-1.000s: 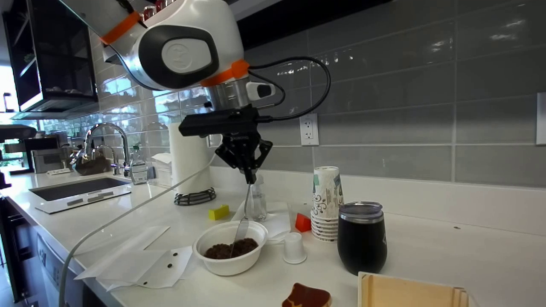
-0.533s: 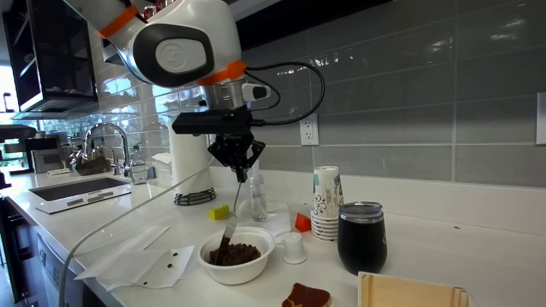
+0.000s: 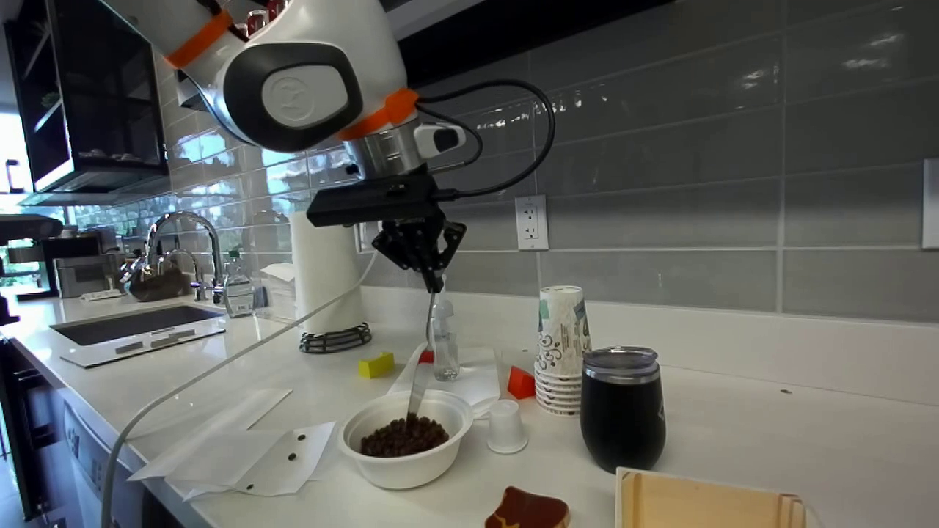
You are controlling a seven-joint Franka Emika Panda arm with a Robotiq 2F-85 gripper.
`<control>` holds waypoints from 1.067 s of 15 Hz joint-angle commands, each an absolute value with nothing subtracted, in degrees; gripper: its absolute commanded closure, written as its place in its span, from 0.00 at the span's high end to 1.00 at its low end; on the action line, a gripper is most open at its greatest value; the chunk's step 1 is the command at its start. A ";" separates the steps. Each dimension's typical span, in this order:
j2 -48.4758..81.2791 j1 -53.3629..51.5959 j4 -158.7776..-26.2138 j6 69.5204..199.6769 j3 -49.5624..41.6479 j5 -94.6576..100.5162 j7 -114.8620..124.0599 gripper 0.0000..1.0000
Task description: Use the spatula to stir the contents in the bowl
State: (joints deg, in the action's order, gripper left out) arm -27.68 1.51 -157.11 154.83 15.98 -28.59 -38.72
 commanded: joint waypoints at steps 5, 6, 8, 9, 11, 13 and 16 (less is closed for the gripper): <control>-27.72 11.55 -157.11 159.39 25.90 -25.97 -37.06 0.01; -27.86 12.94 -157.11 158.94 27.33 -25.42 -37.28 0.01; -28.40 15.38 -157.13 157.52 29.94 -24.56 -37.87 0.01; -28.63 15.76 -157.14 156.34 30.55 -24.66 -38.68 0.01; -29.00 14.48 -157.16 152.96 29.89 -26.05 -41.28 0.01; -29.53 12.33 -157.16 148.92 28.13 -27.66 -44.65 0.01; -30.69 9.52 -157.57 144.24 24.99 -30.77 -49.17 0.01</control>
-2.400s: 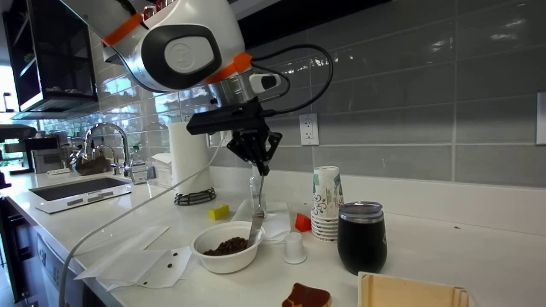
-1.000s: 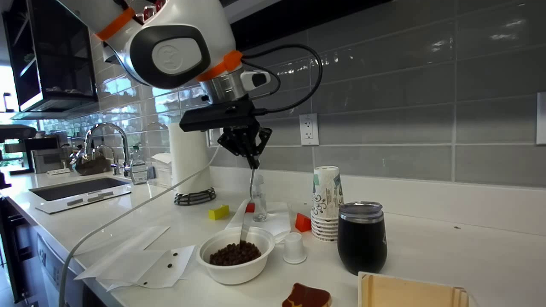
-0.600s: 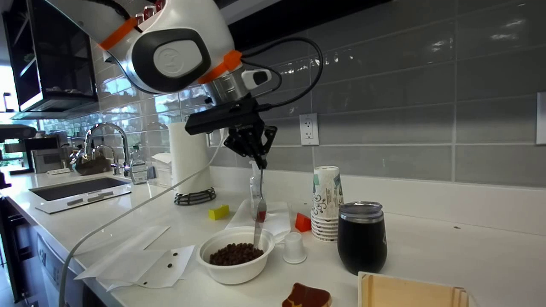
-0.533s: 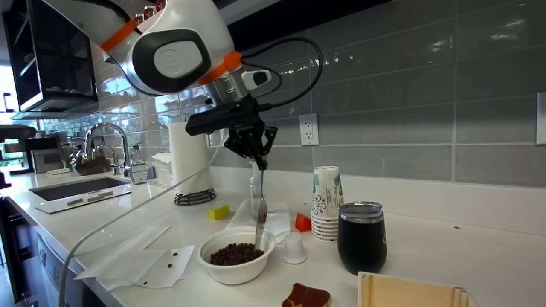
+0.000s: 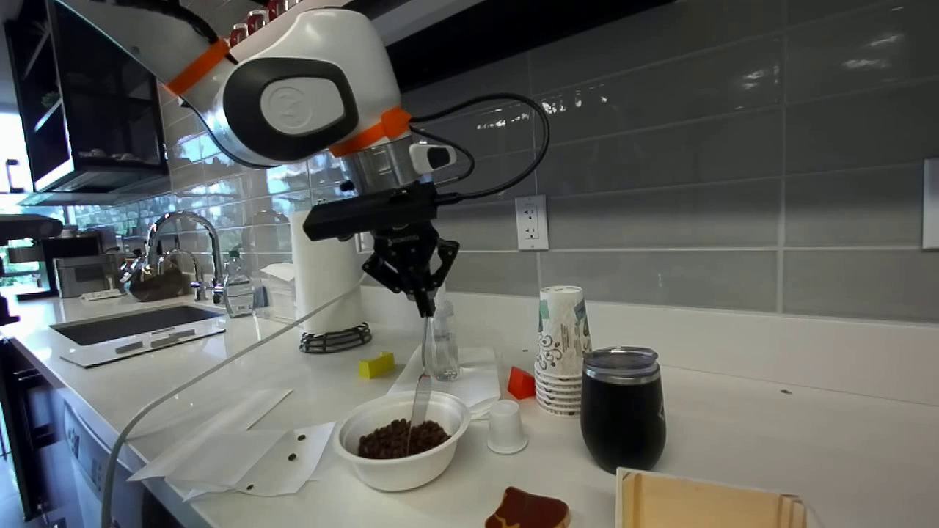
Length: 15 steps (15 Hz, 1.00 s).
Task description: Use the spatula to stir the contents in the bowl
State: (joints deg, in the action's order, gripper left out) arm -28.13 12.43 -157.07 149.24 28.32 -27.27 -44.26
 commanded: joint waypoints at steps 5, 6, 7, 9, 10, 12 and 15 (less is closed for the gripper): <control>-32.03 6.56 -157.35 139.46 19.75 -37.32 -54.19 0.01; -32.26 6.52 -157.36 139.71 19.47 -38.29 -54.33 0.01; -32.45 6.46 -157.37 140.15 19.24 -39.05 -54.51 0.01; -32.81 6.34 -157.37 140.76 18.61 -40.98 -54.45 0.01; -32.90 6.29 -157.38 140.99 18.38 -41.84 -54.57 0.01; -32.96 6.50 -157.38 142.15 18.78 -43.23 -53.98 0.01; -32.29 7.26 -157.38 145.33 20.36 -44.69 -52.75 0.01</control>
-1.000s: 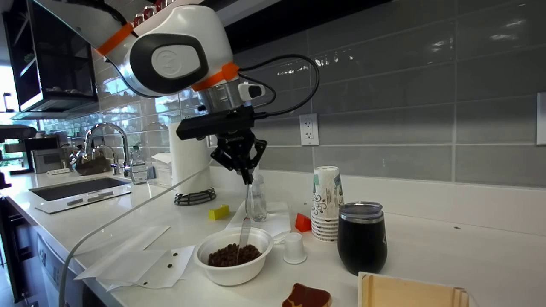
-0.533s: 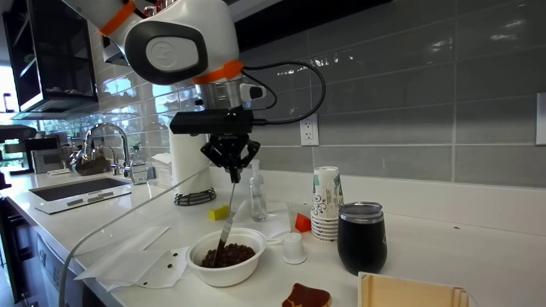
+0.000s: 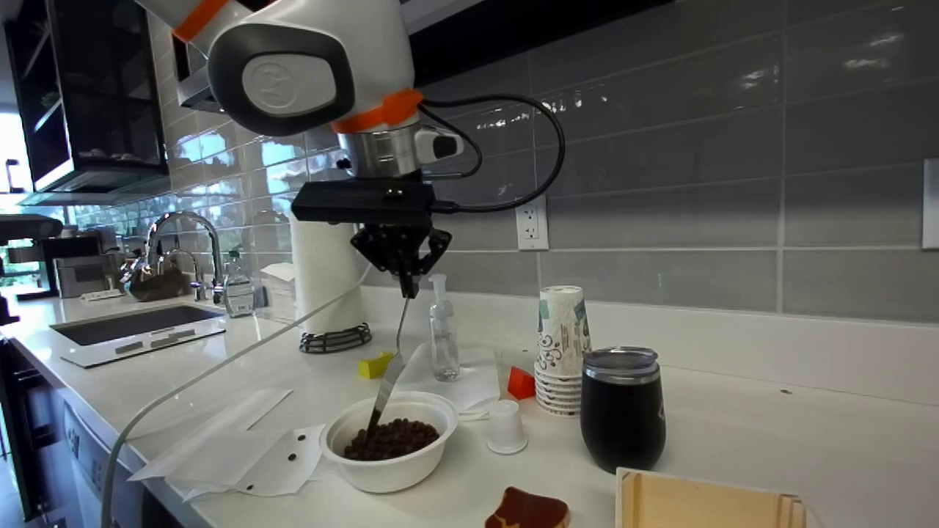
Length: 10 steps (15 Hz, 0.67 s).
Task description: Use the spatula to stir the contents in the bowl
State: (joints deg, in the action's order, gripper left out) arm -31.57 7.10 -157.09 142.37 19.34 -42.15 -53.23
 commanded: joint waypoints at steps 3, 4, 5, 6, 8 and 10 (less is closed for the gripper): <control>-31.20 8.07 -157.11 149.46 21.82 -46.15 -51.68 0.01; -30.89 8.38 -157.13 151.22 22.47 -46.76 -50.92 0.01; -30.65 8.71 -157.14 152.74 23.17 -47.26 -50.31 0.01; -30.40 9.20 -157.16 154.31 24.04 -47.58 -49.73 0.01; -29.94 10.68 -157.21 156.81 26.12 -47.42 -48.63 0.01; -29.31 12.72 -157.30 158.69 28.54 -46.69 -47.51 0.01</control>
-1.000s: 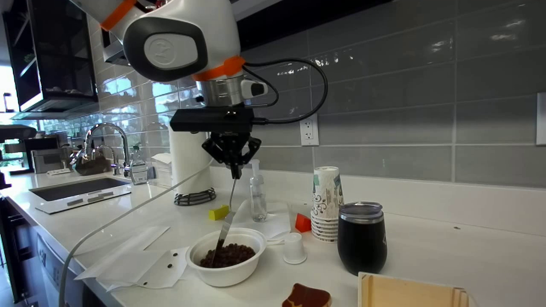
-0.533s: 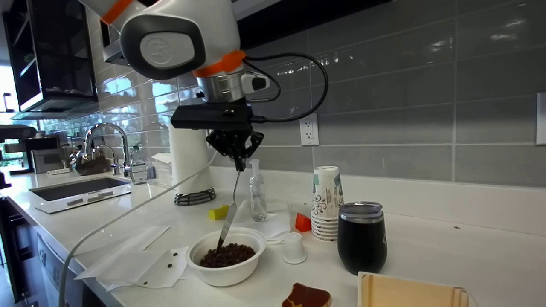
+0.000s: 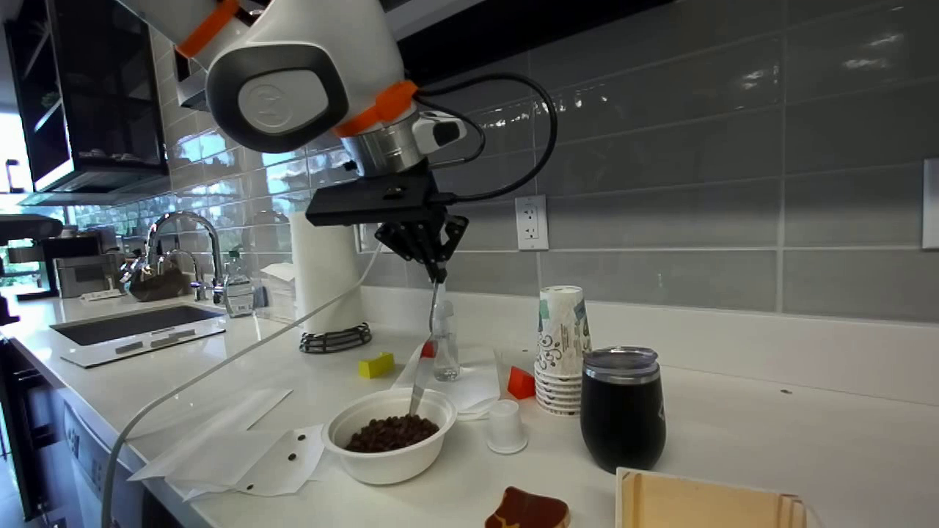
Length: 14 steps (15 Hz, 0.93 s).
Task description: Use the spatula to stir the contents in the bowl
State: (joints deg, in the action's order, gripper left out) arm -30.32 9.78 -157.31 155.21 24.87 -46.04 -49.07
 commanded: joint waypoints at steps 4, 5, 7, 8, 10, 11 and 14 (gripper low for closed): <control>-29.23 18.33 -157.56 159.70 34.01 -45.81 -47.04 0.01; -29.57 19.67 -157.57 159.18 35.18 -45.78 -47.40 0.01; -30.44 21.53 -157.57 157.08 36.55 -45.86 -48.94 0.01; -30.72 21.81 -157.57 155.70 36.61 -45.98 -50.02 0.01; -31.12 20.73 -157.58 151.31 34.82 -46.53 -53.12 0.01; -31.11 19.94 -157.57 149.18 33.83 -46.82 -54.78 0.01; -31.70 19.03 -157.24 143.38 31.90 -46.77 -58.54 0.01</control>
State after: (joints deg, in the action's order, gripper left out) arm -30.30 20.10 -157.24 149.52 33.98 -45.93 -54.47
